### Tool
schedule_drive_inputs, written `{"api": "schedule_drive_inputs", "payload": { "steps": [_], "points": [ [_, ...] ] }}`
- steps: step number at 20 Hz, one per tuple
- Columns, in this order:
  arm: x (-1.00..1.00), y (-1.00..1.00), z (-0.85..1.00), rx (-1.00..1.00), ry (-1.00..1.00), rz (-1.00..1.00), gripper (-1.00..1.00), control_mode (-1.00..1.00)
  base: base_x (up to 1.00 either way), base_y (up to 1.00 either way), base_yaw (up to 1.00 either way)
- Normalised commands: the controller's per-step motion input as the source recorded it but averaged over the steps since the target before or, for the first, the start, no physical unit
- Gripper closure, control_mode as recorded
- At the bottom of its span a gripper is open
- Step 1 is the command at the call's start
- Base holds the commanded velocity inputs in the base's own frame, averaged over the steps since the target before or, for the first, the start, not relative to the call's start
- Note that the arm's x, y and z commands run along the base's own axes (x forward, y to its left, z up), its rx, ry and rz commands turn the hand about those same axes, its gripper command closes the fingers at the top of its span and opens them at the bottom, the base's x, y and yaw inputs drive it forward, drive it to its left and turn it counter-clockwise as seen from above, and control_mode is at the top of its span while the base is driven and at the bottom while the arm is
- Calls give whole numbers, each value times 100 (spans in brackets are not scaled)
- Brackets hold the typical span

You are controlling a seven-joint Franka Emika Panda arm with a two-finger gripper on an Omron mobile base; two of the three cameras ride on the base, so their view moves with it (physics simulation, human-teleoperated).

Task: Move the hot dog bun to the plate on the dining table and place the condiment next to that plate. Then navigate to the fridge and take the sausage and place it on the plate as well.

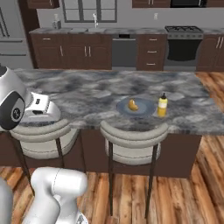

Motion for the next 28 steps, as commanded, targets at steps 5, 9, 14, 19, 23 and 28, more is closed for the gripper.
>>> {"api": "schedule_drive_inputs", "payload": {
  "steps": [5,9,14,19,23,28],
  "points": [
    [0,0,0,0,0,0,-100,100,-26,100,7],
    [0,0,0,0,0,0,-100,100,-38,100,7],
    [0,0,0,0,0,0,-100,100,-50,100,9],
    [0,0,0,0,0,0,-100,100,-37,100,8],
    [0,0,0,0,0,0,-100,100,-7,100,2],
    [0,0,0,0,0,0,-100,100,0,100,1]
  ]
}}
